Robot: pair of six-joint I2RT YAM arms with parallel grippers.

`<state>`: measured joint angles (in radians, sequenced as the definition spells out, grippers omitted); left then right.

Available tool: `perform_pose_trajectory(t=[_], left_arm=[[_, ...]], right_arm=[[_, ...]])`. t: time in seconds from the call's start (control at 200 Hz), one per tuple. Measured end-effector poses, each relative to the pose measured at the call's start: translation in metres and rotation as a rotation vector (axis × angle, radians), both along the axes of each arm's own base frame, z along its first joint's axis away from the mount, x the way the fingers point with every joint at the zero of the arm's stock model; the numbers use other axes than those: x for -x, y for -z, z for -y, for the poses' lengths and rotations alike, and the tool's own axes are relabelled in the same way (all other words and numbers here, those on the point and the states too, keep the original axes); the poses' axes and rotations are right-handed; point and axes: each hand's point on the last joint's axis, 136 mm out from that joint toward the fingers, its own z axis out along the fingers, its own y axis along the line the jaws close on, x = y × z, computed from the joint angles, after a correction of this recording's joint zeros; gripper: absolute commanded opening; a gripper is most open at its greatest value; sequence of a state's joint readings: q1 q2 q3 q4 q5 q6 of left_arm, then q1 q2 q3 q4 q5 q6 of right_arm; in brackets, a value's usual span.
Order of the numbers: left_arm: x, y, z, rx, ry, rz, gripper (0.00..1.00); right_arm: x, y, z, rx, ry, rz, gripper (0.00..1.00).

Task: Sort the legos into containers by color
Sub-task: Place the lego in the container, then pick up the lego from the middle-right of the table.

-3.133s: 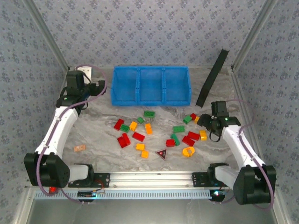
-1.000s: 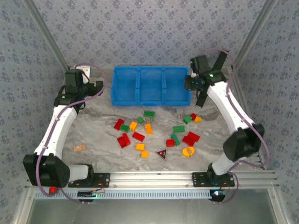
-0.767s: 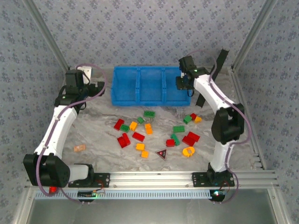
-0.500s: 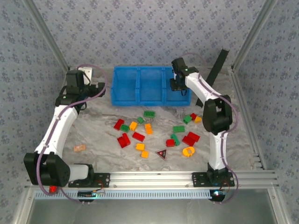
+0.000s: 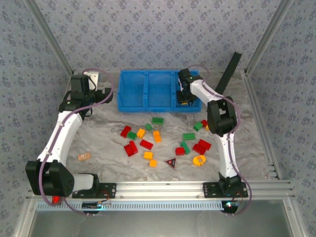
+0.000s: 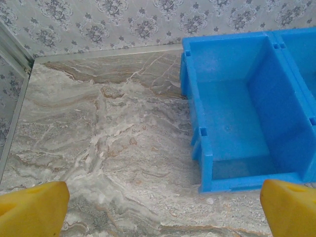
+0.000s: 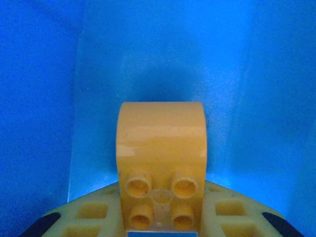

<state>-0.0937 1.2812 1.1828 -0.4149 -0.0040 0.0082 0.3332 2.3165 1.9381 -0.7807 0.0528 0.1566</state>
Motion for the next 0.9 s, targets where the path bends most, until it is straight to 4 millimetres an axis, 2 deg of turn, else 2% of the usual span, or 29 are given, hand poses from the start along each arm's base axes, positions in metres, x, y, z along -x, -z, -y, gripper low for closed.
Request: perform_pose_trajectory(t=[0.06,0.325,0.45,0.525,0.695,0.815,0.9], left_arm=[[0.0,0.0,0.001,0.004,0.003,-0.001,0.99],[0.0,0.0,0.003,0.011,0.012,-0.002,0.99],[0.0,0.0,0.003,0.013,0.01,-0.002,0.99],[0.0,0.0,0.003,0.016,0.008,-0.002,0.99],[0.0,0.0,0.003,0.017,0.008,-0.003,0.99],[0.0,0.0,0.003,0.017,0.008,-0.002,0.99],[0.0,0.0,0.003,0.017,0.008,-0.002,0.99]], right_arm=[[0.001,0.005,-0.001,-0.002,0.001,-0.01,0.29],[0.0,-0.001,0.0,-0.007,0.01,-0.012,0.47],[0.004,-0.009,0.002,-0.004,0.007,-0.015,0.51],[0.006,-0.023,0.003,-0.004,0.003,-0.003,0.51],[0.014,-0.082,0.003,-0.023,-0.004,0.087,0.51],[0.039,-0.122,0.011,-0.032,-0.001,0.138,0.52],[0.062,-0.134,0.02,-0.035,0.014,0.141,0.53]])
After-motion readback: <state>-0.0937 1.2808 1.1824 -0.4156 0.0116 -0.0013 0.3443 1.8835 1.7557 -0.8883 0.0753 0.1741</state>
